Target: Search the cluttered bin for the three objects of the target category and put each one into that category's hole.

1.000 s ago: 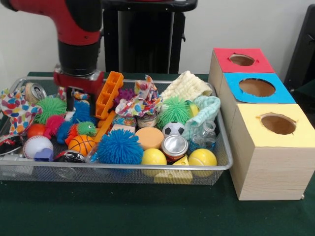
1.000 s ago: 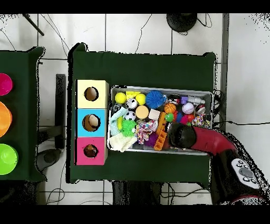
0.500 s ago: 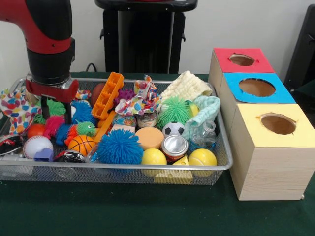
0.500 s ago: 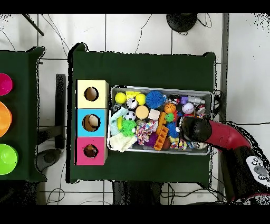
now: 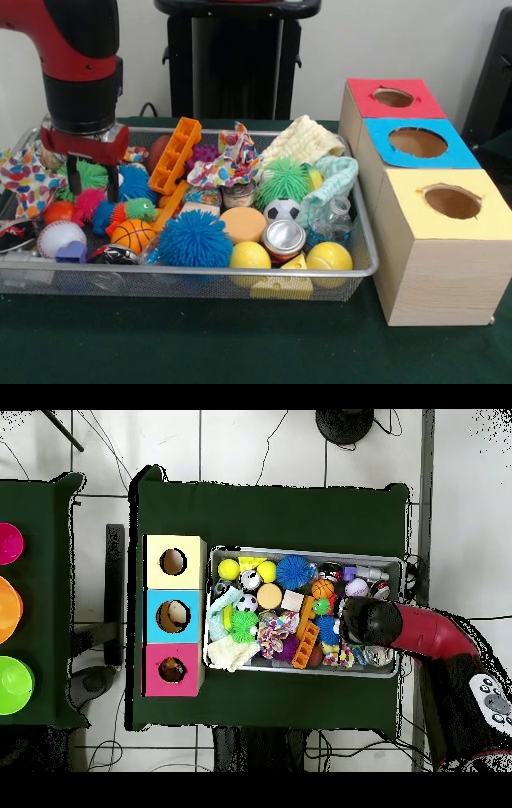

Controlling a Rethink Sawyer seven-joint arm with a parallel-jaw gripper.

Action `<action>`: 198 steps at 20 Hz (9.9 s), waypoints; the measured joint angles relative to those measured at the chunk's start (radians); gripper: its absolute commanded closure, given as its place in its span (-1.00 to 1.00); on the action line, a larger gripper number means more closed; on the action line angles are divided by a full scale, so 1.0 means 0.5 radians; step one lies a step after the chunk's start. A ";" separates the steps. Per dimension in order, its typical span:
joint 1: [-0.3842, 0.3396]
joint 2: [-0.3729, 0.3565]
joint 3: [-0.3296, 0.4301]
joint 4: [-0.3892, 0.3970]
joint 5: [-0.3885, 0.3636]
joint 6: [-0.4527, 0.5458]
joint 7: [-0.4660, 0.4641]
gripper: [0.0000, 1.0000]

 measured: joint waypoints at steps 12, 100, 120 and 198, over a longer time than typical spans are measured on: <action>-0.081 -0.356 0.020 0.220 -0.001 0.046 0.000 -1.00; -0.152 0.156 -0.003 0.266 -0.249 -0.304 0.000 1.00; -0.161 -0.220 0.153 0.297 -0.227 0.197 0.000 1.00; 0.285 -0.608 -0.047 0.504 0.139 0.321 0.001 -1.00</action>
